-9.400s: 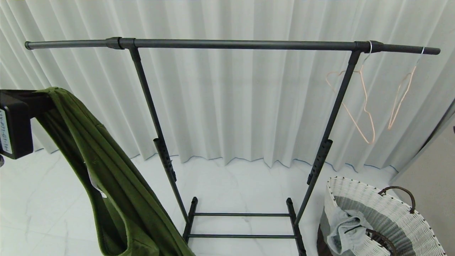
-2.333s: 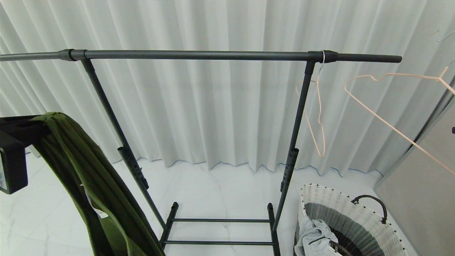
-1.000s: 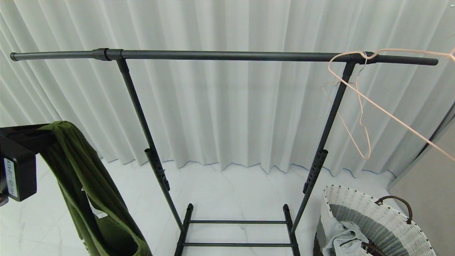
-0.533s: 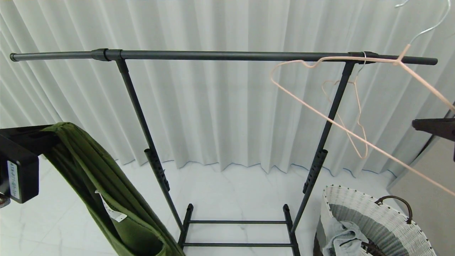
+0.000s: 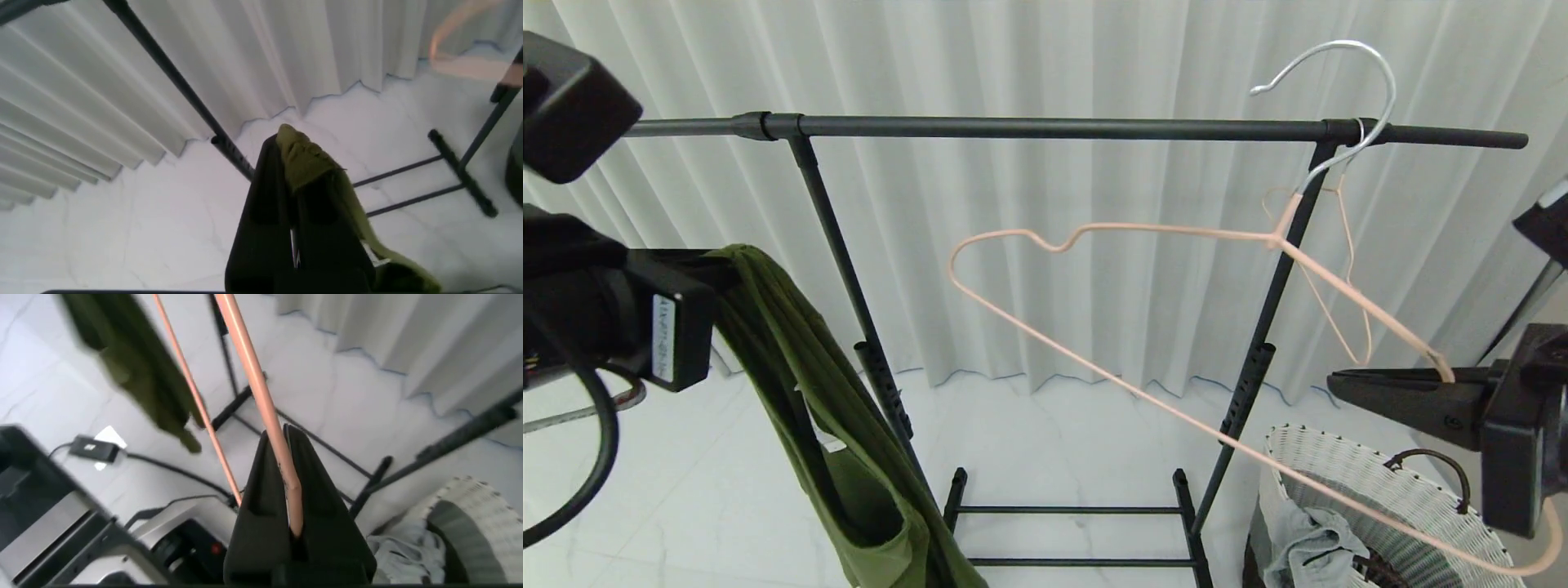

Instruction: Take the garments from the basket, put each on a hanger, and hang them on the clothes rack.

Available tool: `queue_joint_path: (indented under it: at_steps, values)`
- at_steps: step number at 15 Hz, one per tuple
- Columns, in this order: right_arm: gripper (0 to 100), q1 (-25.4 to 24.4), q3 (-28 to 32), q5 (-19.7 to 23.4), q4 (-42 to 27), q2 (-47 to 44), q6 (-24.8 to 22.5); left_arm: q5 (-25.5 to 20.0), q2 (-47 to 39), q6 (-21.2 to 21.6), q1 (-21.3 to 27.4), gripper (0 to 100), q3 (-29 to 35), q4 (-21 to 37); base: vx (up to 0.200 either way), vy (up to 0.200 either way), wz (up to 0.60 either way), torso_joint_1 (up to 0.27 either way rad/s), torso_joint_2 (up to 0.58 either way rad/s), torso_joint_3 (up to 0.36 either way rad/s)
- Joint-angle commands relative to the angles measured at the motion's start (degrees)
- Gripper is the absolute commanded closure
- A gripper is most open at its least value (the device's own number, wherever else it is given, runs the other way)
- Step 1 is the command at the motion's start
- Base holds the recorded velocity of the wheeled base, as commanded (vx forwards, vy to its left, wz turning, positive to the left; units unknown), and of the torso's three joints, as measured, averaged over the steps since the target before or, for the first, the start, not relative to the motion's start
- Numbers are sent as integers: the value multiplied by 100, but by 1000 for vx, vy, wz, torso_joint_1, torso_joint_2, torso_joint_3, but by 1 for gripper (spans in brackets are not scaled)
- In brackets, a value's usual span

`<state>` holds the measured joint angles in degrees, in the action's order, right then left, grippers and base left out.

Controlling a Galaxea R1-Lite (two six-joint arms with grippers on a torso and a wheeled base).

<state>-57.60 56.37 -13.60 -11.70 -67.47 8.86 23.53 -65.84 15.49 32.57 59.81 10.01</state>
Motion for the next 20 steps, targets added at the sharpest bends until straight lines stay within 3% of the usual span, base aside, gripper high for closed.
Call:
queue_joint_path:
  at_steps: [1,6,11,17,20]
  values:
    - [100,-384,-144,-2,89,-134,63,135,-746,-407,-32,100,427,10,0,0,0,0,0,0]
    - [100,-621,-117,-11,186,-336,72,266,-1326,-1013,3,100,1024,10,0,0,0,0,0,0]
    - [100,-524,-38,-125,977,-925,107,249,-1335,-1040,153,100,1174,1,0,0,0,0,0,0]
    - [100,-190,243,-415,1091,-1242,116,284,-1581,-1312,197,100,1420,1,0,0,0,0,0,0]
    - [100,-146,348,-626,1091,-1374,177,521,-1765,-1409,250,100,1481,-8,0,0,0,0,0,0]
